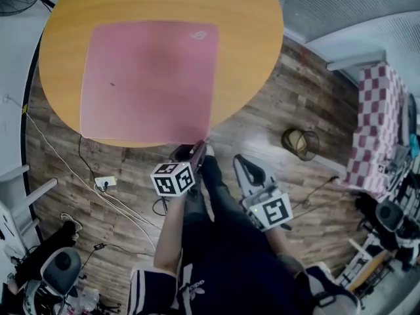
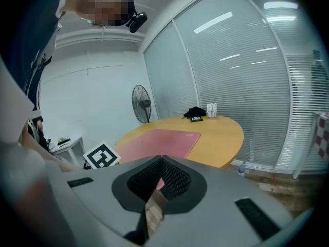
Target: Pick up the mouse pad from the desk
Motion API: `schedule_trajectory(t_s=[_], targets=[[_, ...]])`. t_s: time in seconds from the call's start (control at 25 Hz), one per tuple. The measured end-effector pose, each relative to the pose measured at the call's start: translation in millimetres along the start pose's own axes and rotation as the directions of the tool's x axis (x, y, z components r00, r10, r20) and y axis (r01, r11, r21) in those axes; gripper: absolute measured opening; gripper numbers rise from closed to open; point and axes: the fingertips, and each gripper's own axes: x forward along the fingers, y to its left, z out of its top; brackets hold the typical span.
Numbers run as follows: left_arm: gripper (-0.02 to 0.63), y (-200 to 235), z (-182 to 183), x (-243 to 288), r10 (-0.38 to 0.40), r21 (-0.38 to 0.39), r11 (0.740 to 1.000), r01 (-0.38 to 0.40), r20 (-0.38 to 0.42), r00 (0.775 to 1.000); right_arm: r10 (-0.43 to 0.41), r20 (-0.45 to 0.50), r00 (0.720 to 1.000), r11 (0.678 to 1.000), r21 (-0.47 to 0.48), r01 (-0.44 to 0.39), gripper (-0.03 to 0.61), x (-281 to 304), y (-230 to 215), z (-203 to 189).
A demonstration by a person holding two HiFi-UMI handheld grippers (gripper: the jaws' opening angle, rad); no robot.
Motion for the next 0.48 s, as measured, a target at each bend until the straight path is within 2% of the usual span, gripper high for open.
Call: schedule_trajectory(t_s=[0.32, 0.48], targets=[[0.155, 3.5, 4.1, 1.4, 0.008, -0.010, 1.000, -0.008, -0.006, 1.000, -0.013, 0.007, 1.000, 1.000, 0.001, 0.013, 0.003, 1.5, 0.9, 3.5], [0.069, 3.0, 7.2, -0.1, 0.017, -0.014, 1.000, -0.017, 0.004, 1.000, -0.017, 0.021, 1.000, 1.000, 0.003, 0.017, 0.003, 1.4, 1.5, 5.7]])
